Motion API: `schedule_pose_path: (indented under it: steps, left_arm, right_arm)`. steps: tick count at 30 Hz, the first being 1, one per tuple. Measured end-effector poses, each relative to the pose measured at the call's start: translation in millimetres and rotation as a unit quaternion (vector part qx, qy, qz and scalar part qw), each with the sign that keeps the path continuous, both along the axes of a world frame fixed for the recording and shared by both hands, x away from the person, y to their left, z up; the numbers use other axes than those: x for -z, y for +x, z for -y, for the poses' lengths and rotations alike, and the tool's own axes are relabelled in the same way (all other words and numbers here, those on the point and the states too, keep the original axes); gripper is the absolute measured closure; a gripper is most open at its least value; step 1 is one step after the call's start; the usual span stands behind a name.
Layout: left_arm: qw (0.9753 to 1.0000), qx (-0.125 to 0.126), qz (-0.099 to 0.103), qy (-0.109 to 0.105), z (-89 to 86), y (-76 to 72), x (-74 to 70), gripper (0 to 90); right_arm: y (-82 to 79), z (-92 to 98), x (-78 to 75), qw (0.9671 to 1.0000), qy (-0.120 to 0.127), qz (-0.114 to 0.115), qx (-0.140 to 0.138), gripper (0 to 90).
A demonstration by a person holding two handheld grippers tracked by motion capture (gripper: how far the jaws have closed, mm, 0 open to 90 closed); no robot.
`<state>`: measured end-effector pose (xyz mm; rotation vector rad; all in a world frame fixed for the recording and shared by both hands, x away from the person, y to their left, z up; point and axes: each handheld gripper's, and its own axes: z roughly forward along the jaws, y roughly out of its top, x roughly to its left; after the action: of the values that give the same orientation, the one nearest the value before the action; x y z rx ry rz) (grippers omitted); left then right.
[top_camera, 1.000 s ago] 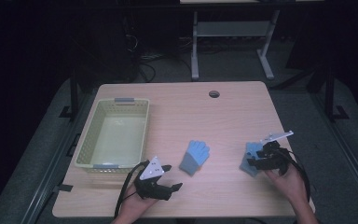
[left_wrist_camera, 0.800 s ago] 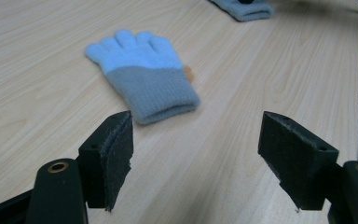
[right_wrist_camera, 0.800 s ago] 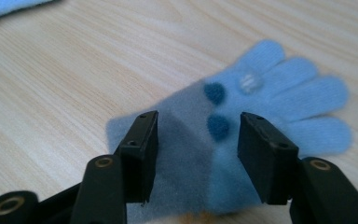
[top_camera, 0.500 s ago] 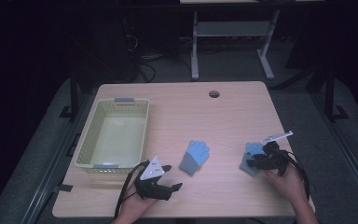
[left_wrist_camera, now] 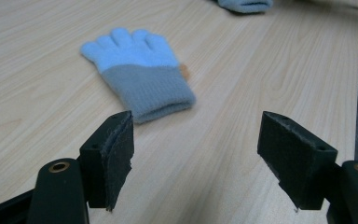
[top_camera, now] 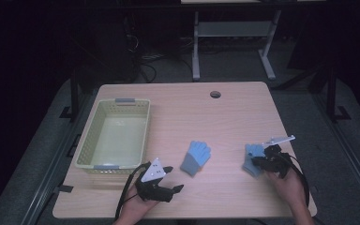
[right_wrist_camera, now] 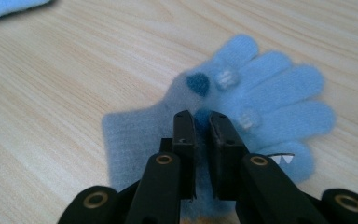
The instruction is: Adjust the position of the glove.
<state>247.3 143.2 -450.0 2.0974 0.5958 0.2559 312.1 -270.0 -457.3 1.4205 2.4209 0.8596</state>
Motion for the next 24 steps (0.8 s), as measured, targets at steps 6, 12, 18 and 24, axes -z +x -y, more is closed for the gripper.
schedule_pose_path:
  steps: [6,12,18,24]
  left_arm:
    - [1.0,-0.003,0.0,-0.003,-1.1,1.0,0.0,26.6]
    - [1.0,0.0,0.002,-0.002,0.3,-0.8,0.0,26.6]
    - [0.9999,-0.008,0.004,-0.011,-3.1,-0.4,-1.8,26.6]
    - [0.9998,-0.012,0.006,-0.017,-5.1,-0.9,-2.8,26.6]
  right_arm:
    - [-2.5,0.6,-4.5,1.0,0.003,0.001,0.003,83.6]
    - [-5.0,-0.2,-14.4,0.9999,0.01,0.003,0.011,83.7]
    - [-7.2,-8.6,-33.3,0.9997,0.018,0.019,0.005,83.6]
    - [-5.5,-28.7,-53.8,0.9992,0.03,0.024,-0.012,83.3]
